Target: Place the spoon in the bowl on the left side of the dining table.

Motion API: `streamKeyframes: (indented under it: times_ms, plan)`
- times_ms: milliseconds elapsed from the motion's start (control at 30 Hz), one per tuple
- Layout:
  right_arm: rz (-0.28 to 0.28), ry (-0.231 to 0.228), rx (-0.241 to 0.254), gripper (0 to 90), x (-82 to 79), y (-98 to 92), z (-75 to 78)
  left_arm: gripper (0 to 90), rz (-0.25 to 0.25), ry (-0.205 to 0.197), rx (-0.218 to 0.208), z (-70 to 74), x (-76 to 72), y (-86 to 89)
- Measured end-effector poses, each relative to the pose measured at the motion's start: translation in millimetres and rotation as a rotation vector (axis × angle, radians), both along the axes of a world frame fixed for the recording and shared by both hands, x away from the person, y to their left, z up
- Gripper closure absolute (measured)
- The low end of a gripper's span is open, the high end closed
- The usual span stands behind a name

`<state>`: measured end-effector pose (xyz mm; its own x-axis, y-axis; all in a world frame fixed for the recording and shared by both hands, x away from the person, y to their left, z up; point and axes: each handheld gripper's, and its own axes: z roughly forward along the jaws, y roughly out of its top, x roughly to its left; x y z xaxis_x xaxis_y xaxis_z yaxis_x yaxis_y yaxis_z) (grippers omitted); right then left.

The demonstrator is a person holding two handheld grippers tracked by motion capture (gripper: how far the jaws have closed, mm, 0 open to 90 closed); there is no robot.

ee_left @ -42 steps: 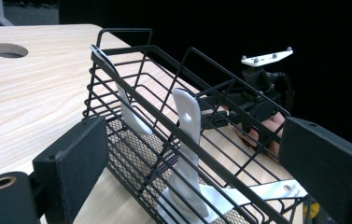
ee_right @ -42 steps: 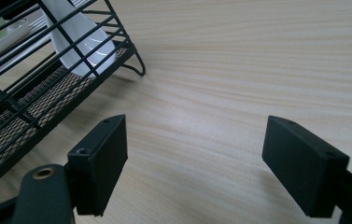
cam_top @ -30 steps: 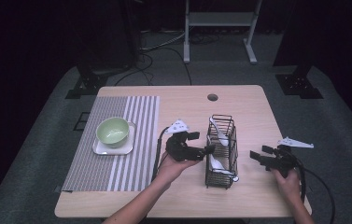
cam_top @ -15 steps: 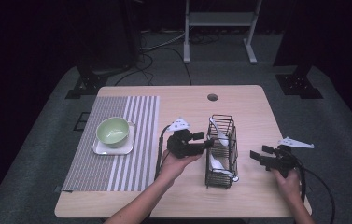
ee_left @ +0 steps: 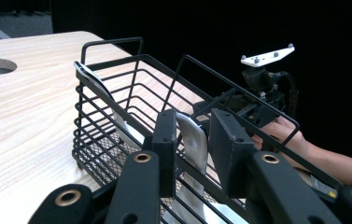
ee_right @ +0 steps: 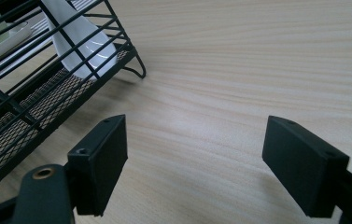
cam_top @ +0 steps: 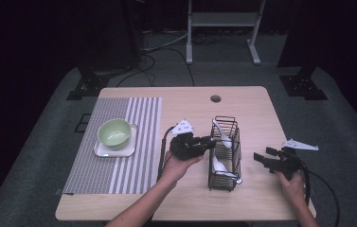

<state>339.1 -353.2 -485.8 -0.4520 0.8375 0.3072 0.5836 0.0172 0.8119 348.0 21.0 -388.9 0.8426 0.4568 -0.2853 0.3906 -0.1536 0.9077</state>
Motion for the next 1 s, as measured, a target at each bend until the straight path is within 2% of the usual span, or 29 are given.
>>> streamKeyframes:
  times_ms: [333, 600, 833, 1000]
  plan:
    - [-0.001, 0.000, -0.001, 21.0, 0.0, 0.1, 0.0, 81.3, -0.027, 0.005, -0.007, 0.5, -3.4, -0.5]
    - [0.000, 0.002, -0.001, 21.1, 0.2, 0.2, 0.0, 84.7, -0.041, 0.074, -0.061, -1.1, -2.4, -0.3]
    - [0.001, 0.005, 0.001, 21.1, 0.4, 0.0, 0.0, 84.8, -0.046, 0.104, -0.103, 1.6, -1.5, 1.4]
    - [0.001, 0.007, 0.002, 21.1, 0.4, -0.1, 0.0, 84.8, -0.051, 0.104, -0.135, 8.4, -2.6, 2.4]
